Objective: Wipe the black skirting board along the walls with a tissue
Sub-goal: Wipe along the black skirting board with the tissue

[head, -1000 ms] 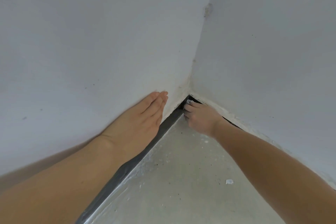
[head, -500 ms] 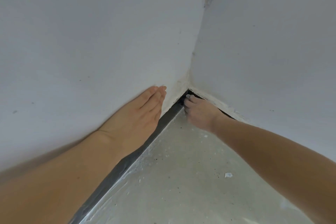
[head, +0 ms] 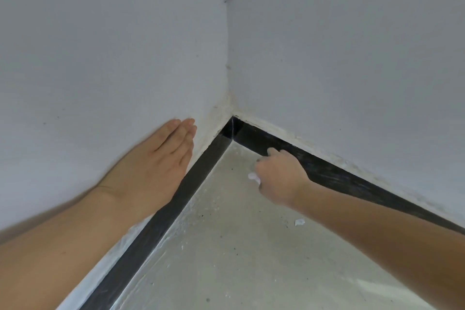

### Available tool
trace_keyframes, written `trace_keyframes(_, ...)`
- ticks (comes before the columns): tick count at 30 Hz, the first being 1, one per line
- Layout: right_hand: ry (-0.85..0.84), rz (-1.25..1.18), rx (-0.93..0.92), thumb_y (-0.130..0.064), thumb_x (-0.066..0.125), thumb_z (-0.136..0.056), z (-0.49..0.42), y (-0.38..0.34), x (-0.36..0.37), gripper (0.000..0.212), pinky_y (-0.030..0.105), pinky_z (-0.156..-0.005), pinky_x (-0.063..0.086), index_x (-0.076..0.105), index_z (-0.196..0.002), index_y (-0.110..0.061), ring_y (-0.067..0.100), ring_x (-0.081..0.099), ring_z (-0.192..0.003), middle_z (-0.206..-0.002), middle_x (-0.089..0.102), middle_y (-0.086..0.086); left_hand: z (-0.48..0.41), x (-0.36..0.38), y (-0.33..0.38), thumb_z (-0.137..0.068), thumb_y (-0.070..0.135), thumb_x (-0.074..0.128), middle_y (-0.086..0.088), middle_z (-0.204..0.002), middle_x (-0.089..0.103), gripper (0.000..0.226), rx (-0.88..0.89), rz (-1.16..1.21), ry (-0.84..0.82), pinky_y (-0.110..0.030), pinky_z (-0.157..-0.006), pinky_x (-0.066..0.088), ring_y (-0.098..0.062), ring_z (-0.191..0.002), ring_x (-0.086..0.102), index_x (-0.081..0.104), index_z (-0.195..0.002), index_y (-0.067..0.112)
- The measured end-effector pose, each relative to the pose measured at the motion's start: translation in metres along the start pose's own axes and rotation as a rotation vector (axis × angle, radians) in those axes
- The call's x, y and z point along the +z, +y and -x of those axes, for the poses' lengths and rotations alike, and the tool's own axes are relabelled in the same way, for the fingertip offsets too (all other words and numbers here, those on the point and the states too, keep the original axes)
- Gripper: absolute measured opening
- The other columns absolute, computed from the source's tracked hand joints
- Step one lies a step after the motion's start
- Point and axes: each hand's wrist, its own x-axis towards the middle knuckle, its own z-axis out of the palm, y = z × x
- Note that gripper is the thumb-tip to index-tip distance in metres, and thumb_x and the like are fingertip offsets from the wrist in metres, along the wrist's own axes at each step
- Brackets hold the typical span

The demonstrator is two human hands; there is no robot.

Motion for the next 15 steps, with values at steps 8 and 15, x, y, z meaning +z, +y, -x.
trace_keyframes(8, 0.38, -1.858, 0.704, 0.005, 0.048, -0.08, -0.052, -0.047, -0.004, 0.033, 0.024, -0.064, 0.045, 0.066, -0.07, -0.021, 0.015, 0.063, -0.068, -0.066, 0.067, -0.001, -0.002, 0.016, 0.0, -0.085, 0.022, 0.037, -0.031, -0.14, 0.041, 0.06, -0.075, 0.149, 0.297, -0.047, -0.116, 0.005, -0.043, -0.134, 0.037, 0.042, -0.131, -0.016)
trace_keyframes(15, 0.405, -2.191, 0.786, -0.008, 0.065, -0.085, -0.042, -0.102, 0.004, 0.008, 0.016, -0.05, 0.045, 0.072, -0.083, -0.01, 0.012, 0.057, -0.054, -0.063, 0.063, 0.005, -0.006, 0.016, 0.002, -0.086, 0.022, 0.021, -0.03, -0.138, 0.045, 0.063, -0.112, 0.123, 0.343, -0.047, -0.115, 0.007, -0.042, -0.133, 0.038, 0.045, -0.13, -0.015)
